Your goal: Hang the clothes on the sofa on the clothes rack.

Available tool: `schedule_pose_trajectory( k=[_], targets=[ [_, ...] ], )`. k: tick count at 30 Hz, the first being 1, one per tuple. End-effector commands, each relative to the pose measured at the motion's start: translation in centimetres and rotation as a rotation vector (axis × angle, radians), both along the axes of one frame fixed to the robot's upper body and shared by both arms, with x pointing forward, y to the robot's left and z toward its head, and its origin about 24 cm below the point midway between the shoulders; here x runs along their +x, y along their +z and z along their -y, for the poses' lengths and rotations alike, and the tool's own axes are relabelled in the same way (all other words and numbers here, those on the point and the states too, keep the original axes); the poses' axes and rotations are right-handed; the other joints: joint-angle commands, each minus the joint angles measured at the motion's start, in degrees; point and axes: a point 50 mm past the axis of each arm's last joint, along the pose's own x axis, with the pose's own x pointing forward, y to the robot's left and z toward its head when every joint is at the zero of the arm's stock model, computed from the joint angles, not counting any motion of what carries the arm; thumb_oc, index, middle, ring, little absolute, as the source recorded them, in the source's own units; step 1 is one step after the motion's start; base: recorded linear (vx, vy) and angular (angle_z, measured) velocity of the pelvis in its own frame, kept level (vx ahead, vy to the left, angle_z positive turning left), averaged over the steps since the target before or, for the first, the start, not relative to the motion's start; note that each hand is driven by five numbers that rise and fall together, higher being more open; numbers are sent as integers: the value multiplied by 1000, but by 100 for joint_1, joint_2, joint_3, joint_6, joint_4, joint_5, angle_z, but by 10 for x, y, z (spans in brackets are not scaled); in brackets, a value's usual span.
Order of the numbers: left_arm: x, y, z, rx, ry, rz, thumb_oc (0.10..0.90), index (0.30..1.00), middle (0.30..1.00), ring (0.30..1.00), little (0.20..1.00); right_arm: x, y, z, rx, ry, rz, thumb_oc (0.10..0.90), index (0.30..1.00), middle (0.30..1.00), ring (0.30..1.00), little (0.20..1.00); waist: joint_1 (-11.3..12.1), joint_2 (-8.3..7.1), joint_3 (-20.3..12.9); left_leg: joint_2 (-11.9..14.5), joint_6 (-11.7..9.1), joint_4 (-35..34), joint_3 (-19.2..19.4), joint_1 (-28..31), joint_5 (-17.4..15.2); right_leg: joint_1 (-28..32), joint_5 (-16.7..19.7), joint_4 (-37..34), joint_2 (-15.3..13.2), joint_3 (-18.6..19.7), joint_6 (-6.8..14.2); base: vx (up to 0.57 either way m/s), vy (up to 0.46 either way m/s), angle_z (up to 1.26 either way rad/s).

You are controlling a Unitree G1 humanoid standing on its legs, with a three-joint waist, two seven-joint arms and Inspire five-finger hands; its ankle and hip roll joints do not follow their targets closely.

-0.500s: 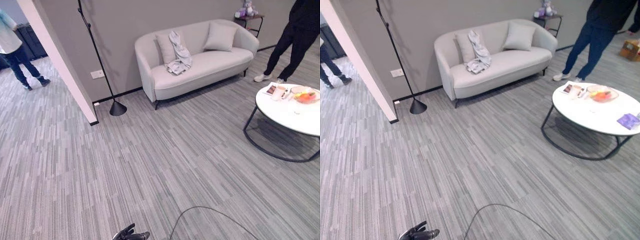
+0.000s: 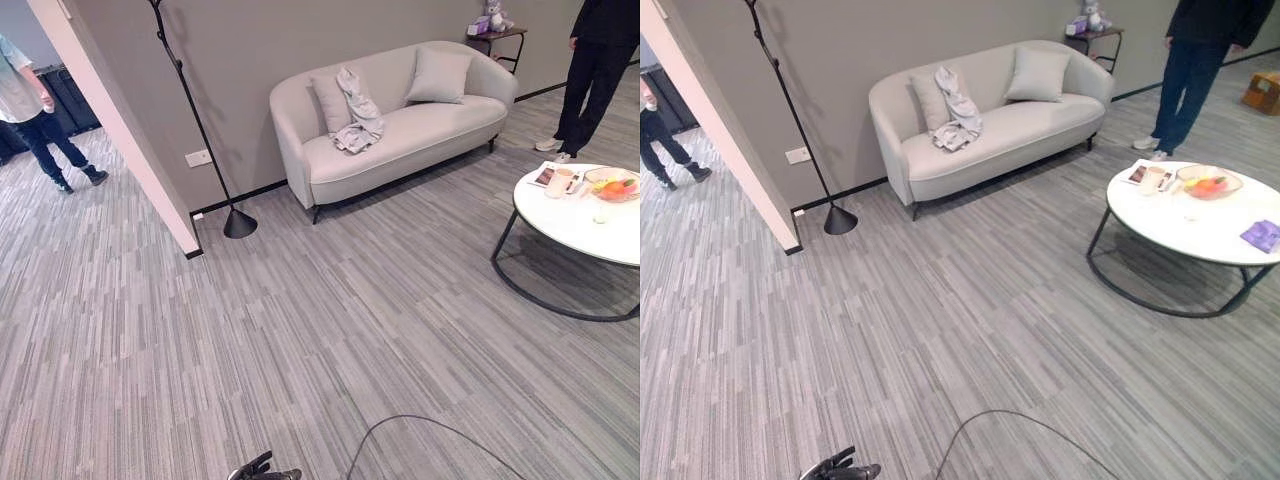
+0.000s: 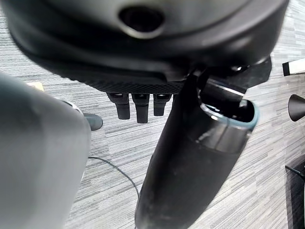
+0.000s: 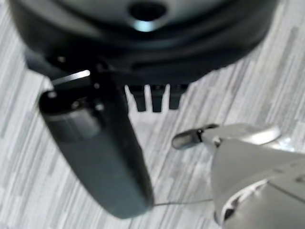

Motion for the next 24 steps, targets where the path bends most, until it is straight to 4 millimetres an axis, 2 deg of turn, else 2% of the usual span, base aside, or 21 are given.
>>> schedule_pose_trajectory(
  k=[1, 6, 10, 11, 12, 13, 14, 16, 18, 20, 21, 22, 23, 24],
  targets=[
    [-4, -3, 9, -15, -32, -35, 800, 900, 900, 900, 900, -10, 1, 1, 6, -25, -58, 800, 900, 900, 900, 900, 42, -216, -5, 10, -90, 123, -61, 67, -585, -36, -389, 125, -67, 111, 34, 47, 63, -14],
    [-8, -3, 10, -16, 6, -38, 800, 900, 900, 900, 900, -11, 1, 0, 11, -52, -56, 800, 900, 900, 900, 900, 28, -223, 84, -62, -20, 132, -76, 69, -657, -42, -358, 172, -176, 44, 115, 18, 84, 0],
    [0, -2, 6, -2, 4, -22, 800, 900, 900, 900, 900, -5, 0, -1, 17, -31, -37, 800, 900, 900, 900, 900, 37, -208, 303, -138, 105, 334, -233, -68, -746, -299, -604, 897, -346, -119, 123, -35, 118, 13],
    [5, -1, 5, 0, 4, -8, 800, 900, 900, 900, 900, -1, 0, -1, 15, -9, -31, 800, 900, 900, 900, 900, 34, -177, 421, -219, 233, 443, -317, -118, -833, -600, -717, 1636, -500, -191, 207, -31, 401, 30],
    [10, 0, 3, 6, 0, 0, 800, 900, 900, 900, 900, 3, 1, 0, 12, 44, -30, 800, 900, 900, 900, 900, -79, -52, 690, -379, 475, 553, -472, -2, -950, -1294, -281, 3418, -857, -60, 528, -18, 366, 40],
    [10, 0, 3, 6, 0, 0, 800, 900, 900, 900, 900, 3, 1, 0, 12, 44, -30, 800, 900, 900, 900, 900, -74, -68, 687, -400, 483, 555, -463, -11, -951, -1326, -299, 3462, -882, -40, 536, 8, 377, 49],
    [12, 1, -4, 27, 6, 1, 800, 900, 900, 900, 900, 18, 2, 0, 1, 91, 11, 800, 900, 900, 900, 900, -139, 60, 928, -404, 607, 519, -561, 127, -955, -1776, -50, 4544, -947, 180, 588, -8, 120, 63],
    [7, 1, -12, 49, 28, -22, 800, 900, 900, 900, 900, 23, 0, -5, 11, 111, 30, 800, 900, 900, 900, 900, -102, 123, 920, -367, 587, 412, -620, 258, -981, -2030, -50, 4691, -999, 168, 572, 144, 48, 51],
    [5, 1, -16, 62, 42, -28, 800, 900, 900, 900, 900, 24, -1, -9, 18, 121, 39, 800, 900, 900, 900, 900, -96, 80, 906, -368, 537, 349, -689, 344, -1002, -2034, -147, 4388, -1031, 139, 535, 177, -77, 20],
    [8, 2, -22, 87, 38, -22, 800, 900, 900, 900, 900, 32, -2, -13, 16, 143, 65, 800, 900, 900, 900, 900, -107, -25, 877, -321, 381, 318, -811, 378, -1061, -1886, -258, 3169, -990, 159, 467, 231, -262, 19],
    [13, 4, -25, 106, 26, -8, 800, 900, 900, 900, 900, 40, -2, -17, 14, 171, 86, 800, 900, 900, 900, 900, -105, -191, 837, -322, 222, 280, -912, 421, -1171, -1903, 82, 1574, -1139, 434, 551, 256, -286, 29],
    [13, 4, -26, 106, 26, -8, 800, 900, 900, 900, 900, 40, -2, -17, 14, 171, 86, 800, 900, 900, 900, 900, -108, -171, 843, -295, 217, 280, -915, 437, -1180, -1830, 138, 1462, -1102, 406, 551, 423, -377, 39],
    [16, 5, -30, 123, 26, -7, 800, 900, 900, 900, 900, 45, -3, -23, 29, 206, 99, 800, 900, 900, 900, 900, -96, -282, 794, -208, 78, 222, -1029, 569, -1328, -2021, 591, 679, -1405, 614, 731, 562, -356, 61],
    [15, 5, -33, 132, 42, -8, 800, 900, 900, 900, 900, 43, -7, -35, 57, 280, 87, 800, 900, 900, 900, 900, -98, -388, 738, -27, -38, 166, -1112, 891, -1501, -2153, 887, 466, -1576, 666, 854, 677, -445, 62]
  ],
)
